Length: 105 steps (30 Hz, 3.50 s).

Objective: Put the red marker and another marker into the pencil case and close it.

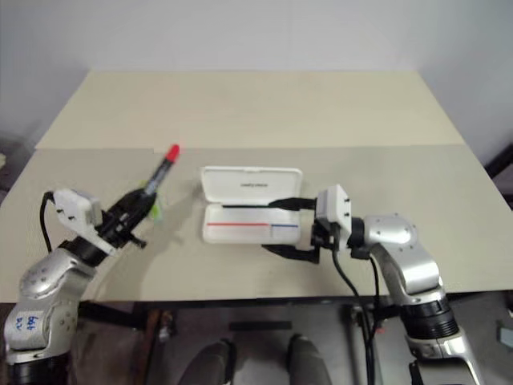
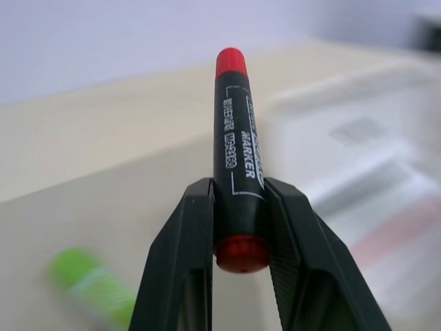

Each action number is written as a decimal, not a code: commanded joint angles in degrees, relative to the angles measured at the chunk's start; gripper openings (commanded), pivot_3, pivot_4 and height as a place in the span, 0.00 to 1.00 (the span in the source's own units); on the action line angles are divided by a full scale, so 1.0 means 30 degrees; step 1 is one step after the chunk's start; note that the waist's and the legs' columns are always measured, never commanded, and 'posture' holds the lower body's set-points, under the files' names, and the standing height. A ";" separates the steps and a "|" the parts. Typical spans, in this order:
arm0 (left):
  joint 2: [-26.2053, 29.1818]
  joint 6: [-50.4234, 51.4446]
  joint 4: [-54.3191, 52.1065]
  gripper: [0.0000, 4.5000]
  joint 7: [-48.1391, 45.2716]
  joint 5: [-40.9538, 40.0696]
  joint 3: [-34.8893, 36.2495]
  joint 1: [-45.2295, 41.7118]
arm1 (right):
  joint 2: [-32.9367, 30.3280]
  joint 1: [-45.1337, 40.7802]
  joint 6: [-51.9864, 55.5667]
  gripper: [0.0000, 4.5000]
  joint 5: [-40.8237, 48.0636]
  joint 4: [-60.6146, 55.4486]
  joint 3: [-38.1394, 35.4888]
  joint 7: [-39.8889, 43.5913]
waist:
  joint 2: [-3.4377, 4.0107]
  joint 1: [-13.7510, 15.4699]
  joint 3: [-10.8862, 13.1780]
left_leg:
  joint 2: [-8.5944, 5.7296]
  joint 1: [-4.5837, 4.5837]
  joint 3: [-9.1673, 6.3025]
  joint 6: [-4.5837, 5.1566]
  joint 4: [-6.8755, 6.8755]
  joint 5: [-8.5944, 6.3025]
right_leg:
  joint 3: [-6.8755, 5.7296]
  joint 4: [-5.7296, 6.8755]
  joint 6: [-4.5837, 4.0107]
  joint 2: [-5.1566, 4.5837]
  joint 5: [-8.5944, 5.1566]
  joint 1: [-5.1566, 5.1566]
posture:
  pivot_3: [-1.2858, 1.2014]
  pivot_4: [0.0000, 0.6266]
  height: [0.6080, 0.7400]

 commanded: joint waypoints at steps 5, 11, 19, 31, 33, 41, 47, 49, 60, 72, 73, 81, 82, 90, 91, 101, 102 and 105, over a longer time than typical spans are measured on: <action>0.1151 -0.4278 0.3715 0.18 -0.4121 0.0112 -0.0938 -0.2981 | -0.0364 0.1283 -0.0213 0.95 0.0174 -0.1873 -0.1195 -0.1261 | 0.0002 0.0071 0.0001 | -0.0006 -0.0026 -0.0031 0.0006 0.0032 -0.0002 | -0.0029 -0.0011 0.0013 -0.0007 0.0008 0.0007 | 0.52 0.24 1.00; 0.0772 -0.6606 0.8950 0.18 -0.9100 0.0503 -0.3893 -0.7806 | -0.0854 0.3180 0.0237 0.95 0.0151 -0.3971 -0.2280 -0.2934 | 0.0003 0.0346 0.0002 | -0.0031 -0.0025 -0.0044 0.0020 0.0050 0.0009 | -0.0048 0.0004 0.0051 0.0003 0.0028 0.0025 | 0.52 0.24 1.00; -0.0348 -0.8198 1.4393 0.18 -1.3452 0.0723 -0.5720 -1.1852 | -0.1443 0.5238 0.0804 0.95 0.0273 -0.6142 -0.3533 -0.4594 | 0.0000 0.0075 0.0003 | -0.0035 -0.0025 -0.0007 0.0036 0.0075 0.0010 | -0.0021 0.0037 0.0077 0.0026 0.0034 0.0022 | 0.52 0.24 1.00; -0.3118 -1.3182 2.3082 0.18 -1.2389 0.5157 -0.7738 -1.6476 | -0.1927 0.7746 0.1610 0.95 0.0525 -0.8494 -0.5218 -0.6283 | -0.0019 0.0091 0.0014 | -0.0058 -0.0027 -0.0021 0.0053 0.0172 0.0021 | -0.0008 0.0107 0.0118 0.0030 0.0049 0.0045 | 0.52 0.24 1.00; -0.3515 -1.3684 2.3795 0.18 -1.2030 0.5614 -0.7841 -1.6808 | -0.2011 0.7941 0.1662 0.95 0.0572 -0.8657 -0.5381 -0.6391 | -0.0020 0.0106 0.0014 | -0.0059 -0.0030 -0.0023 0.0054 0.0175 0.0020 | -0.0008 0.0108 0.0122 0.0030 0.0050 0.0043 | 0.52 0.24 1.00; -0.3796 -1.4675 2.5444 0.18 -1.0354 0.6835 -0.7891 -1.7332 | -0.2034 0.8277 0.1810 0.95 0.0711 -0.9079 -0.5477 -0.6825 | -0.0028 0.0053 0.0019 | -0.0054 -0.0014 -0.0025 0.0056 0.0181 0.0024 | 0.0001 0.0162 0.0129 0.0041 0.0047 0.0038 | 0.52 0.24 1.00; -0.3241 -1.4787 2.5457 0.18 -0.9981 0.6836 -0.7556 -1.7288 | -0.2101 0.8264 0.1798 0.95 0.0756 -0.8928 -0.5431 -0.6803 | -0.0028 0.0039 0.0019 | -0.0057 -0.0014 -0.0028 0.0056 0.0248 0.0025 | 0.0004 0.0197 0.0135 0.0040 0.0051 0.0052 | 0.52 0.24 1.00; -0.2906 -1.4796 2.5256 0.18 -0.9953 0.6732 -0.7403 -1.7160 | -0.2085 0.8078 0.1787 0.95 0.0749 -0.8802 -0.5268 -0.6779 | -0.0029 -0.0005 0.0019 | -0.0054 -0.0014 -0.0029 0.0056 0.0285 0.0025 | 0.0006 0.0233 0.0133 0.0044 0.0051 0.0050 | 0.52 0.24 1.00; -0.1628 -1.4842 2.5074 0.18 -1.0414 0.6771 -0.7191 -1.7061 | -0.2035 0.7367 0.1755 0.95 0.0791 -0.8294 -0.4723 -0.6548 | -0.0032 0.0064 0.0021 | -0.0054 -0.0030 -0.0040 0.0064 0.0352 0.0018 | 0.0008 0.0258 0.0135 0.0045 0.0052 0.0060 | 0.52 0.24 1.00; -0.2553 -1.4464 2.5212 0.79 -1.1057 0.6181 -0.6926 -1.7145 | -0.1992 0.6940 0.1815 0.95 0.0808 -0.8077 -0.4464 -0.6434 | -0.0032 0.0060 0.0021 | -0.0053 -0.0031 -0.0040 0.0065 0.0356 0.0017 | 0.0008 0.0261 0.0137 0.0046 0.0053 0.0060 | 0.52 0.24 1.00; -0.2618 -1.4326 2.5064 0.87 -1.1246 0.5979 -0.6825 -1.7093 | -0.1978 0.6932 0.1822 0.95 0.0814 -0.8080 -0.4446 -0.6427 | -0.0033 0.0061 0.0021 | -0.0054 -0.0030 -0.0040 0.0065 0.0355 0.0017 | 0.0008 0.0261 0.0137 0.0046 0.0053 0.0060 | 0.52 0.24 1.00; -0.2371 -1.2661 2.1502 0.99 -1.3411 0.3903 -0.6236 -1.5143 | -0.1874 0.6737 0.1677 0.95 0.0810 -0.7717 -0.4149 -0.6223 | -0.0032 0.0018 0.0021 | -0.0047 -0.0025 -0.0037 0.0065 0.0353 0.0017 | 0.0013 0.0278 0.0135 0.0047 0.0052 0.0056 | 0.52 0.24 1.00; -0.2242 -1.2033 2.0214 0.99 -1.3660 0.3264 -0.6030 -1.4517 | -0.1846 0.6662 0.1653 0.95 0.0864 -0.7631 -0.4082 -0.6154 | -0.0032 0.0005 0.0021 | -0.0047 -0.0027 -0.0038 0.0065 0.0358 0.0017 | 0.0013 0.0279 0.0134 0.0047 0.0051 0.0056 | 0.52 0.24 1.00; -0.1512 -0.5398 0.8727 0.99 -0.9179 0.0531 -0.4254 -0.7940 | -0.1632 0.5725 0.1297 0.95 0.0902 -0.6482 -0.3315 -0.5453 | -0.0029 -0.0015 0.0020 | -0.0023 -0.0006 -0.0038 0.0063 0.0348 0.0014 | 0.0045 0.0294 0.0125 0.0035 0.0047 0.0056 | 0.52 0.24 1.00; -0.1650 -0.4599 0.7458 0.99 -0.8145 0.0350 -0.3991 -0.7114 | -0.1613 0.5662 0.1241 0.95 0.0931 -0.6372 -0.3281 -0.5361 | -0.0030 -0.0011 0.0020 | -0.0022 -0.0006 -0.0043 0.0063 0.0351 0.0014 | 0.0050 0.0303 0.0125 0.0020 0.0046 0.0056 | 0.52 0.24 1.00; -0.3408 -0.1129 0.1108 0.99 0.2195 0.2368 -0.1272 -0.1645 | -0.1185 0.4728 0.0781 0.95 0.0823 -0.5029 -0.2489 -0.4315 | -0.0030 0.0068 0.0020 | -0.0022 0.0015 -0.0050 0.0063 0.0369 0.0017 | 0.0025 0.0280 0.0097 0.0011 0.0041 0.0087 | 0.52 0.24 1.00; -0.3470 -0.0936 0.1029 0.99 0.2908 0.2745 -0.1168 -0.1584 | -0.1169 0.4686 0.0768 0.95 0.0827 -0.4980 -0.2461 -0.4275 | -0.0030 0.0063 0.0020 | -0.0026 0.0017 -0.0046 0.0063 0.0368 0.0017 | 0.0027 0.0280 0.0098 0.0012 0.0041 0.0086 | 0.52 0.24 1.00; -0.4446 0.0918 0.1186 0.99 0.6790 0.3727 -0.0203 -0.1851 | -0.1014 0.4260 0.0782 0.95 0.0760 -0.4663 -0.2150 -0.4110 | -0.0031 0.0045 0.0020 | -0.0039 0.0016 -0.0040 0.0062 0.0366 0.0017 | 0.0030 0.0277 0.0106 0.0013 0.0045 0.0085 | 0.52 0.24 1.00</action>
